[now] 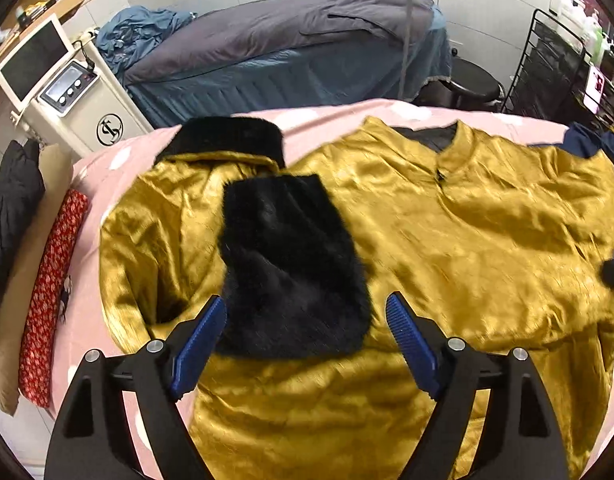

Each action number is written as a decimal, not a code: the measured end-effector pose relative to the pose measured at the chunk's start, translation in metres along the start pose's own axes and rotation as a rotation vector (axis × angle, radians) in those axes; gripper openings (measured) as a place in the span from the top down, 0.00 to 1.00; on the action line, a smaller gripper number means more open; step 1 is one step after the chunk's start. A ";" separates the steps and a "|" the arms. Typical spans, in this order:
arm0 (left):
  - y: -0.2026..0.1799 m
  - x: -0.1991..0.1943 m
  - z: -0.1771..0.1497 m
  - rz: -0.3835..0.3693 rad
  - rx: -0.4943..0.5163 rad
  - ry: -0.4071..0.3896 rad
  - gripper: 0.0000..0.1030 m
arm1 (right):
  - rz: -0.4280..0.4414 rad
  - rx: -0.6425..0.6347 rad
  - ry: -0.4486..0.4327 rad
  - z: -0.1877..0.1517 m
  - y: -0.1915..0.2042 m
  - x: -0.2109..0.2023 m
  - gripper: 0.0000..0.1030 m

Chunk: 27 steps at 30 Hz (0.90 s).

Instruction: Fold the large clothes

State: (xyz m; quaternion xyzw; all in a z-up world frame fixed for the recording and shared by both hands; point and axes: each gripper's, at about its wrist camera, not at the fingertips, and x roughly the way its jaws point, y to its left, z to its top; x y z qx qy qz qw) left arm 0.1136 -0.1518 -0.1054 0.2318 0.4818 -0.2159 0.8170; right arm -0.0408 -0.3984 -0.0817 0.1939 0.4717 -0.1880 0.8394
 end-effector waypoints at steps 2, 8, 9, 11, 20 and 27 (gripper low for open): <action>-0.004 -0.002 -0.009 -0.014 -0.009 0.018 0.22 | -0.014 -0.070 0.053 -0.003 0.016 0.021 0.58; 0.006 -0.006 -0.041 -0.004 -0.036 0.067 0.22 | -0.088 -0.137 0.191 -0.020 0.013 0.071 0.58; 0.010 -0.007 -0.046 0.006 -0.041 0.074 0.22 | -0.085 -0.147 0.192 -0.022 0.012 0.075 0.58; 0.021 -0.009 -0.053 0.021 -0.056 0.082 0.22 | -0.106 -0.195 0.195 -0.023 0.016 0.079 0.58; 0.075 -0.025 -0.080 0.086 -0.200 0.108 0.22 | -0.168 -0.259 0.204 -0.027 0.034 0.086 0.58; 0.118 -0.034 -0.079 0.104 -0.298 0.085 0.19 | -0.013 -0.065 0.187 -0.040 0.033 0.049 0.58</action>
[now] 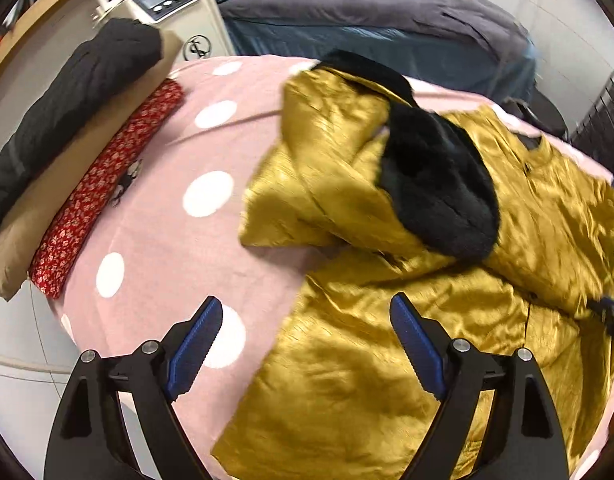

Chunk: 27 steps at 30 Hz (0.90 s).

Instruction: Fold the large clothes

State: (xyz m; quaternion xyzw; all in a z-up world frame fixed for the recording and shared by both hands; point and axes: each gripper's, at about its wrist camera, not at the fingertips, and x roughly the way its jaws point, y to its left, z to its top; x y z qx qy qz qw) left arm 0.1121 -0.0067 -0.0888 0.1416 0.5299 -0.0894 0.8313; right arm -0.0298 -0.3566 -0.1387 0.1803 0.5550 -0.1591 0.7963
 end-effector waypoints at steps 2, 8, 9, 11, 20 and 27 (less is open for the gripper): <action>0.013 -0.002 0.013 -0.004 -0.021 -0.016 0.19 | 0.034 0.005 0.004 -0.011 0.006 -0.007 0.58; 0.042 0.001 0.089 -0.015 0.011 -0.101 0.19 | 0.075 -0.009 0.020 -0.036 0.026 -0.022 0.58; 0.043 0.004 0.106 -0.021 0.032 -0.114 0.19 | 0.070 -0.008 0.020 -0.039 0.027 -0.023 0.58; 0.043 0.013 0.132 -0.027 0.067 -0.121 0.19 | 0.058 0.004 0.015 -0.046 0.027 -0.031 0.58; -0.002 0.117 0.214 -0.084 0.269 0.047 0.19 | -0.037 0.151 0.005 -0.067 0.018 -0.056 0.58; -0.027 0.174 0.209 -0.084 0.339 0.146 0.85 | -0.089 0.279 0.040 -0.097 0.021 -0.067 0.58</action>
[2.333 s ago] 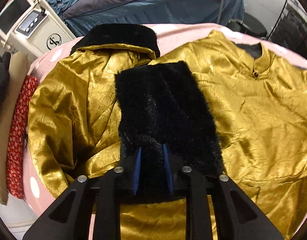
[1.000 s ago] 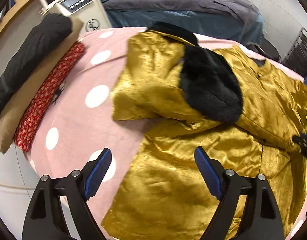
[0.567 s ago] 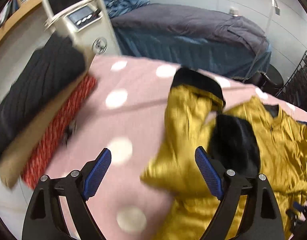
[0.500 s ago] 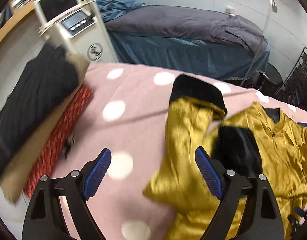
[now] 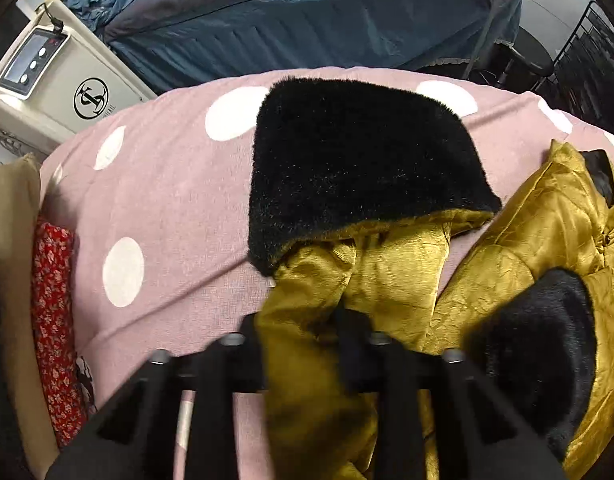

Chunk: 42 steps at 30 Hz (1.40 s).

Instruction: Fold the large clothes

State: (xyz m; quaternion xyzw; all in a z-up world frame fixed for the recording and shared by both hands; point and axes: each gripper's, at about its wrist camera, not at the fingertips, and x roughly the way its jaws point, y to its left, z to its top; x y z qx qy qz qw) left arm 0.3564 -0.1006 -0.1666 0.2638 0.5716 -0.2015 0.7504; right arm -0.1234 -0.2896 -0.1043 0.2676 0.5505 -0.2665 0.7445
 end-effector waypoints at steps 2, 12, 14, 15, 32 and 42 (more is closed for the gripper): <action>0.011 -0.014 -0.002 -0.015 -0.040 -0.084 0.88 | -0.011 0.009 0.006 -0.006 0.002 0.000 0.58; 0.123 -0.178 0.015 0.076 -0.278 -0.525 0.91 | 0.009 -0.070 -0.028 0.004 0.026 -0.004 0.58; 0.142 -0.199 0.008 0.050 -0.341 -0.557 0.91 | 0.032 -0.094 -0.044 0.013 0.030 -0.005 0.58; 0.145 -0.202 0.003 0.042 -0.364 -0.560 0.91 | 0.047 -0.102 -0.050 0.016 0.032 -0.006 0.58; 0.125 -0.115 -0.089 0.067 -0.458 -0.287 0.91 | 0.142 -0.075 -0.037 0.024 0.004 0.003 0.58; -0.028 -0.219 -0.052 -0.172 -0.093 -0.577 0.91 | 0.151 -0.028 -0.032 0.023 -0.006 0.007 0.58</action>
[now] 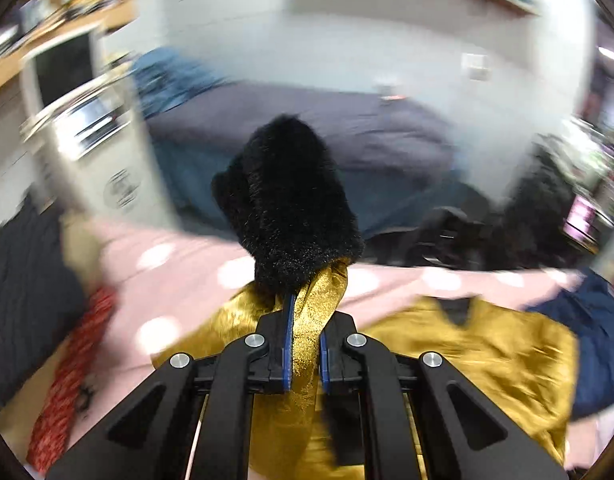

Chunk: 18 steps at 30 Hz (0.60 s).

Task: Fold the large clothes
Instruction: 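Lay the sleeve across the jacket body and open the left tool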

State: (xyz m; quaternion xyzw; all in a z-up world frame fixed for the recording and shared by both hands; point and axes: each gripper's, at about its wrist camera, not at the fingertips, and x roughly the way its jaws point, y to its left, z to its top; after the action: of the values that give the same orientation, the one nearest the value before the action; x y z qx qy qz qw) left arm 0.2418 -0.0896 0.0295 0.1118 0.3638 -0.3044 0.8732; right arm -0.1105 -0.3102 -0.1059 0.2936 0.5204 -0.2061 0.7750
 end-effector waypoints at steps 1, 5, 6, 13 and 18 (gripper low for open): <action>-0.019 -0.001 -0.005 -0.040 0.036 -0.001 0.91 | -0.002 0.003 -0.003 0.000 0.000 -0.001 0.58; -0.099 0.020 -0.055 -0.160 0.194 0.104 0.31 | -0.006 0.030 -0.006 -0.002 -0.007 -0.003 0.58; -0.121 0.028 -0.077 -0.171 0.250 0.126 0.11 | -0.008 0.042 -0.001 -0.002 -0.009 -0.002 0.58; -0.170 0.052 -0.171 -0.211 0.361 0.323 0.13 | -0.009 0.093 0.019 -0.001 -0.022 0.000 0.58; -0.153 0.037 -0.180 -0.199 0.327 0.325 0.12 | 0.003 0.082 0.004 0.018 -0.022 -0.001 0.58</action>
State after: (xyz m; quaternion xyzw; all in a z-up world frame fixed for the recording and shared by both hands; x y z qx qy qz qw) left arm 0.0663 -0.1516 -0.1199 0.2629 0.4545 -0.4219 0.7391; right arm -0.1126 -0.3390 -0.1051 0.3261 0.5127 -0.2256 0.7615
